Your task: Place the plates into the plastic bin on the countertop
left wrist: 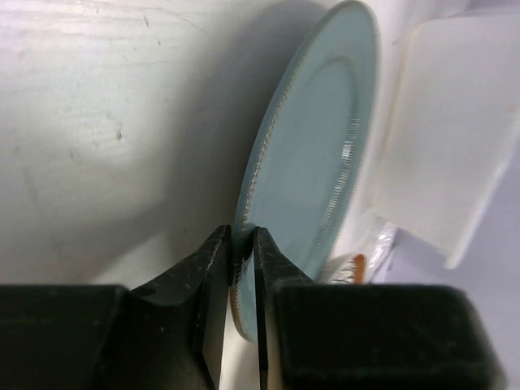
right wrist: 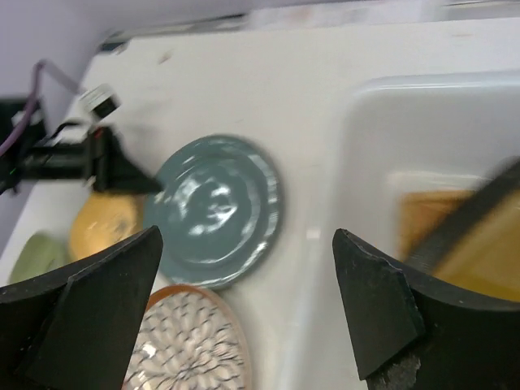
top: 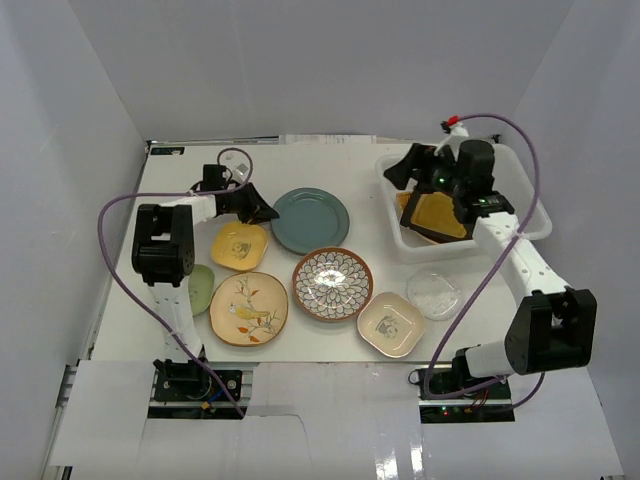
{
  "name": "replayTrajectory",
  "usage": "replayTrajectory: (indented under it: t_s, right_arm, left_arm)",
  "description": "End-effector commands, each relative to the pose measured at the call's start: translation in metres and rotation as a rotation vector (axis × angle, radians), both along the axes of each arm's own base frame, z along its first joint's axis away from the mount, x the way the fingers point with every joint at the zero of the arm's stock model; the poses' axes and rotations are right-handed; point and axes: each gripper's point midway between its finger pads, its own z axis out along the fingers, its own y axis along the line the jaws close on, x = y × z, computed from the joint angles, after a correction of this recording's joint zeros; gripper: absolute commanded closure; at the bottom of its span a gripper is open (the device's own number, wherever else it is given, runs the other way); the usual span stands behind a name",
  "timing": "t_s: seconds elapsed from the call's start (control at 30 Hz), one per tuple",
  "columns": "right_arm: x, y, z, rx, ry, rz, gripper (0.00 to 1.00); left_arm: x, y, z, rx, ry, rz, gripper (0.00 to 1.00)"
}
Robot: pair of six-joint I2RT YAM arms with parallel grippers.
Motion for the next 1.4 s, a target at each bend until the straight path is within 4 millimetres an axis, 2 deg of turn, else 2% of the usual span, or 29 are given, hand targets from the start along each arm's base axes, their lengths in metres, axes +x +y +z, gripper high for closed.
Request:
replayTrajectory:
  t_s: [0.0,0.03,0.07,0.1,0.13,0.17,0.2,0.27,0.3,0.37,0.4,0.47,0.5,0.57,0.6,0.67,0.7,0.73,0.77,0.8,0.83,0.87,0.93,1.0,1.07,1.17,1.27,1.3,1.37]
  right_arm:
    - [-0.025,0.078,0.042,0.069,-0.124,0.317,0.09]
    - [-0.025,0.091,0.041,0.072,-0.12,0.347,0.09]
    - [-0.031,0.111,0.04,0.077,-0.115,0.391,0.09]
    - [-0.029,0.122,0.028,0.073,-0.084,0.407,0.09]
    - [-0.03,0.131,0.026,0.071,-0.075,0.424,0.09]
    - [-0.035,0.147,0.027,0.073,-0.071,0.459,0.09]
    - [-0.031,0.156,0.016,0.068,-0.043,0.46,0.09]
    - [-0.031,0.174,0.012,0.067,-0.03,0.48,0.09]
    - [-0.027,0.18,-0.001,0.059,0.003,0.479,0.09]
    - [-0.024,0.191,-0.006,0.06,0.022,0.489,0.09]
    - [-0.02,0.195,-0.018,0.06,0.048,0.482,0.1]
    - [-0.015,0.201,-0.028,0.059,0.074,0.474,0.1]
    - [-0.01,0.204,-0.038,0.054,0.096,0.467,0.1]
    - [-0.005,0.211,-0.046,0.047,0.116,0.468,0.1]
    - [-0.006,0.215,-0.063,0.023,0.155,0.471,0.1]
    - [-0.001,0.219,-0.075,-0.017,0.166,0.448,0.1]
    - [0.0,0.221,-0.088,-0.047,0.193,0.441,0.1]
    - [0.001,0.22,-0.095,-0.064,0.213,0.424,0.1]
    - [0.005,0.218,-0.104,-0.078,0.225,0.399,0.1]
    - [0.006,0.217,-0.106,-0.078,0.231,0.391,0.1]
    - [0.008,0.217,-0.108,-0.078,0.237,0.378,0.1]
    - [0.011,0.216,-0.111,-0.08,0.242,0.363,0.1]
    - [0.014,0.219,-0.107,-0.066,0.239,0.361,0.1]
    - [0.016,0.222,-0.102,-0.051,0.236,0.364,0.1]
    - [0.018,0.224,-0.093,-0.028,0.229,0.365,0.1]
    - [0.025,0.218,-0.085,0.007,0.233,0.337,0.1]
    - [0.035,0.203,-0.085,0.065,0.269,0.308,0.1]
    - [0.039,0.204,-0.077,0.098,0.245,0.318,0.1]
    - [0.034,0.202,-0.076,0.154,0.265,0.34,0.1]
  left_arm:
    - [0.02,0.01,0.108,-0.173,-0.262,0.055,1.0]
    - [0.021,0.01,0.119,-0.217,-0.284,0.062,1.0]
    - [0.015,0.01,0.115,-0.239,-0.272,0.064,1.0]
    - [0.013,0.009,0.122,-0.26,-0.288,0.06,1.0]
    - [0.013,0.008,0.128,-0.276,-0.32,0.059,1.0]
    - [0.008,0.007,0.126,-0.299,-0.293,0.066,1.0]
    - [0.013,0.022,0.129,-0.305,-0.304,0.1,1.0]
    - [0.01,0.022,0.135,-0.343,-0.309,0.102,1.0]
    - [0.01,0.024,0.138,-0.357,-0.316,0.104,1.0]
    - [0.009,0.028,0.156,-0.396,-0.357,0.113,1.0]
    - [0.008,0.03,0.159,-0.406,-0.364,0.113,1.0]
    - [0.007,0.031,0.17,-0.415,-0.386,0.109,1.0]
    - [0.009,0.032,0.166,-0.392,-0.361,0.107,1.0]
    - [0.015,0.036,0.157,-0.324,-0.371,0.117,1.0]
    - [0.013,0.037,0.149,-0.314,-0.336,0.126,1.0]
    - [0.013,0.039,0.138,-0.286,-0.312,0.138,1.0]
    - [0.013,0.043,0.126,-0.244,-0.294,0.157,1.0]
    - [0.011,0.043,0.125,-0.241,-0.293,0.163,1.0]
    - [0.009,0.043,0.128,-0.252,-0.301,0.161,1.0]
    - [0.009,0.042,0.141,-0.289,-0.337,0.157,1.0]
    - [0.005,0.042,0.142,-0.305,-0.34,0.159,1.0]
    - [0.005,0.043,0.156,-0.318,-0.386,0.153,1.0]
    - [0.001,0.04,0.169,-0.35,-0.392,0.147,1.0]
    - [-0.005,0.039,0.191,-0.376,-0.449,0.131,1.0]
    - [-0.01,0.038,0.201,-0.4,-0.454,0.131,1.0]
    - [-0.016,0.036,0.214,-0.422,-0.469,0.122,1.0]
    - [-0.024,0.035,0.229,-0.472,-0.498,0.107,1.0]
    - [-0.026,0.034,0.234,-0.483,-0.503,0.102,1.0]
    - [-0.029,0.033,0.243,-0.503,-0.515,0.088,1.0]
